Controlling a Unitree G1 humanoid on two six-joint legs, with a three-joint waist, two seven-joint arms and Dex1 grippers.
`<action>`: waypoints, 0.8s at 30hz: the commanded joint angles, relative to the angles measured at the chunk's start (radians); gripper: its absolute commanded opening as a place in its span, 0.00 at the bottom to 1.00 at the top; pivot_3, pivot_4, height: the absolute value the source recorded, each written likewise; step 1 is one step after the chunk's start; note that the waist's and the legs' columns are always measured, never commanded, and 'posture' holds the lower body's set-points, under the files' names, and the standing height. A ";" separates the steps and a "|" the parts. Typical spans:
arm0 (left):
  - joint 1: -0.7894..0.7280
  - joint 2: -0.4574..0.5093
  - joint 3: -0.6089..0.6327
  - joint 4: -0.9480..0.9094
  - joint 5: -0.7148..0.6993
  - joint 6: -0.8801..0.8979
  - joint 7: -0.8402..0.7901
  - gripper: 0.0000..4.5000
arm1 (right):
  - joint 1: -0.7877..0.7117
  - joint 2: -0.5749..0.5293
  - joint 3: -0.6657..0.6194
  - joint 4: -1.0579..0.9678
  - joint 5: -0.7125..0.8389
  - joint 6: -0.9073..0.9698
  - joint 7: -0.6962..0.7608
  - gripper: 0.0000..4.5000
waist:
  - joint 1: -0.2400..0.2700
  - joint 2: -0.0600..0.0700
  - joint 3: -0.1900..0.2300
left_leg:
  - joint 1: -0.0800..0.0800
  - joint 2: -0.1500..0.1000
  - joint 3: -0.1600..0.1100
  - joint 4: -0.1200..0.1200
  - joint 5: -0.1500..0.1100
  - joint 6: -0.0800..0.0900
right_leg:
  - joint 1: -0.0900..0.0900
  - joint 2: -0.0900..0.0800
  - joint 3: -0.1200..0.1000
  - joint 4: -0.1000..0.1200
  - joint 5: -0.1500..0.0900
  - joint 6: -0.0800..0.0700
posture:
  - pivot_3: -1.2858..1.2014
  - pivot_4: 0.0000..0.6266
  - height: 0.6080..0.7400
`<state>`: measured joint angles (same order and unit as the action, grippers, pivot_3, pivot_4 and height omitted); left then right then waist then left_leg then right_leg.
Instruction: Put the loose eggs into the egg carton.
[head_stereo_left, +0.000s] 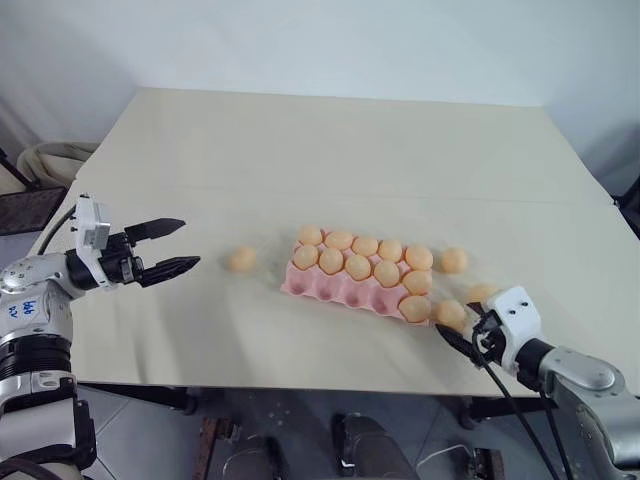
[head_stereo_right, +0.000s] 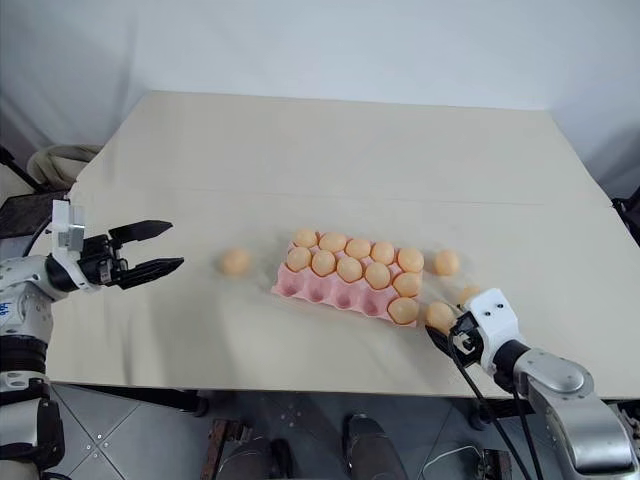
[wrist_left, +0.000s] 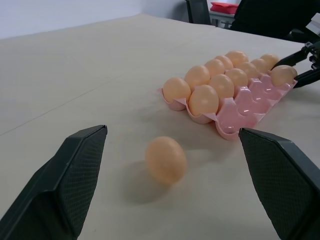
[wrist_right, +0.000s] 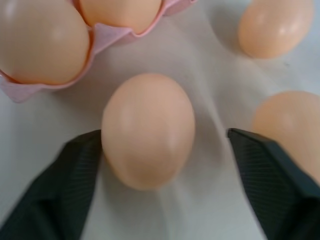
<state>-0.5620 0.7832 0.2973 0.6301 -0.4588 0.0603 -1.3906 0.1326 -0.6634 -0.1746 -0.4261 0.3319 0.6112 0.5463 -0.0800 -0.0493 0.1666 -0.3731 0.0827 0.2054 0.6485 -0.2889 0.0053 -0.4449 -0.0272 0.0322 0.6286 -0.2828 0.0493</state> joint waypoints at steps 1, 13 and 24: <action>0.009 0.008 0.026 -0.038 -0.025 0.003 0.001 1.00 | -0.004 -0.001 -0.017 -0.011 -0.004 -0.013 0.003 0.55 | 0.000 0.000 0.000 | 0.000 0.000 0.000 0.000 0.000 0.000 | 0.000 0.000 0.000 0.000 0.000 0.000 | 0.52 0.24 1.00; 0.020 -0.004 0.031 -0.059 -0.067 0.000 -0.063 1.00 | -0.047 -0.058 -0.167 -0.223 0.146 0.107 0.023 0.29 | 0.000 0.000 0.000 | 0.000 0.000 0.000 0.000 0.000 -0.003 | 0.000 0.000 0.000 0.000 0.000 0.000 | 0.52 0.24 1.00; 0.051 -0.023 -0.055 -0.107 -0.073 -0.069 -0.222 1.00 | -0.359 -0.053 0.076 -0.223 0.216 0.288 -0.004 0.29 | -0.001 0.000 0.000 | 0.000 0.001 -0.001 0.000 0.000 0.000 | 0.000 0.000 0.000 0.000 -0.001 -0.001 | 0.52 0.24 1.00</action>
<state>-0.5123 0.7495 0.2533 0.5571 -0.5117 0.0223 -1.5020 -0.2051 -0.7249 -0.1238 -0.6394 0.5402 0.8839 0.5487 -0.0808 -0.0491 0.1667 -0.3741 0.0834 0.2041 0.6480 -0.2890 0.0052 -0.4456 -0.0271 0.0320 0.6281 -0.2834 0.0484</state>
